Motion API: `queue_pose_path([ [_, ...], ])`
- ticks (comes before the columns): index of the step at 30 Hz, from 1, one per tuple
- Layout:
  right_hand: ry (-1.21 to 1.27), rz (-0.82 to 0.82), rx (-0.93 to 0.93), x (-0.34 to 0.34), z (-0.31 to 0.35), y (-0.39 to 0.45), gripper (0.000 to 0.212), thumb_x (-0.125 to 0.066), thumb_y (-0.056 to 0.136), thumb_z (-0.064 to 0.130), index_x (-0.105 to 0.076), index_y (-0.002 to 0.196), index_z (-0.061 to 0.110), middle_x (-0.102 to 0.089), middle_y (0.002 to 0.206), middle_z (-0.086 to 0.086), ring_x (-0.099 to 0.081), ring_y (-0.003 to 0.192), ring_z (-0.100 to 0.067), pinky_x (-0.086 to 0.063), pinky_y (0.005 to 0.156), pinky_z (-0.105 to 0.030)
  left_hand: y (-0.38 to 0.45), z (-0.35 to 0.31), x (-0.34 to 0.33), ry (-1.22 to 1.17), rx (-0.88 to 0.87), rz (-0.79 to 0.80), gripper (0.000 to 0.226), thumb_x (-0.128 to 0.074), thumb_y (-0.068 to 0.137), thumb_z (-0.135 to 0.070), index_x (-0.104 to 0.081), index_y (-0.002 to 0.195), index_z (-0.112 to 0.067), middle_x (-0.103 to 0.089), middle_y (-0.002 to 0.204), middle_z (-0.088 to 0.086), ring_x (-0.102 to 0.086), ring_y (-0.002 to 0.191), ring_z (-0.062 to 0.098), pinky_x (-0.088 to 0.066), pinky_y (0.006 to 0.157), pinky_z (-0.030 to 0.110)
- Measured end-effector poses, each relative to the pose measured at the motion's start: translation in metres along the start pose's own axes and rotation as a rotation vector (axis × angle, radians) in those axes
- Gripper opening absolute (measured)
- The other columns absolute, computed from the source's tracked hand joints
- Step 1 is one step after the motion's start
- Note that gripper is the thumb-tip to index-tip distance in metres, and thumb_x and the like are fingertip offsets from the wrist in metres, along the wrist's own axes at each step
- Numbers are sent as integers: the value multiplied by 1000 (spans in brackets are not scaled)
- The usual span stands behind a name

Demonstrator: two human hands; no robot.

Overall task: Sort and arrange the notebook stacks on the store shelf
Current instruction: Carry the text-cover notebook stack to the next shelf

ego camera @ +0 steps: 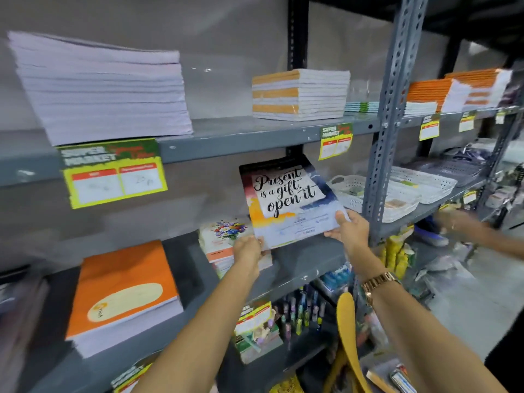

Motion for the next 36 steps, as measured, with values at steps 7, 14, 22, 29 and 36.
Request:
queue_pose_path([
  [7,-49,140,-86,-96,-8,-60,24,-49,95,4,-53,108,-16,-60,108,-39,-63,60,-32,-60,51,-27,-18,-34,113,79,-154,-212,38,-52,88,5,-49,56,-15,-51,62,0,-47,63,17,-44,60,20],
  [14,-22,363,-157,-204,-19,-153,8,-49,95,3,-55,90,3,-64,106,-29,-62,68,-29,-51,35,-16,-48,-59,249,99,-199,-461,23,-51,83,8,-54,66,-7,-51,72,10,-49,77,23,-46,72,36],
  [22,-43,618,-228,-300,-37,-260,14,-50,95,6,-58,84,5,-67,100,-24,-66,49,-19,-52,36,-16,-98,-79,388,190,-196,-771,15,-56,85,0,-55,71,-5,-53,89,11,-49,83,23,-44,76,36],
  [29,-12,802,-350,-355,-47,-333,8,-51,94,1,-58,93,-3,-63,112,-31,-67,73,-34,-54,39,-17,-124,-103,475,298,-183,-908,27,-48,89,-3,-57,110,10,-58,73,19,-56,70,35,-43,62,32],
  [36,-120,942,-472,-385,-66,-369,46,-52,95,3,-33,134,-12,-55,125,-32,-67,88,-40,-58,62,-30,-127,-94,519,352,-74,-1047,38,-43,88,5,-37,55,-12,-37,60,4,-33,51,17,-35,55,31],
])
Point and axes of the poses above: each hand's wrist, its own y-axis towards the middle knuckle, its own x-axis out of the back of the hand, z = x × y, the point moved 1 cm from there along y, towards the middle knuckle
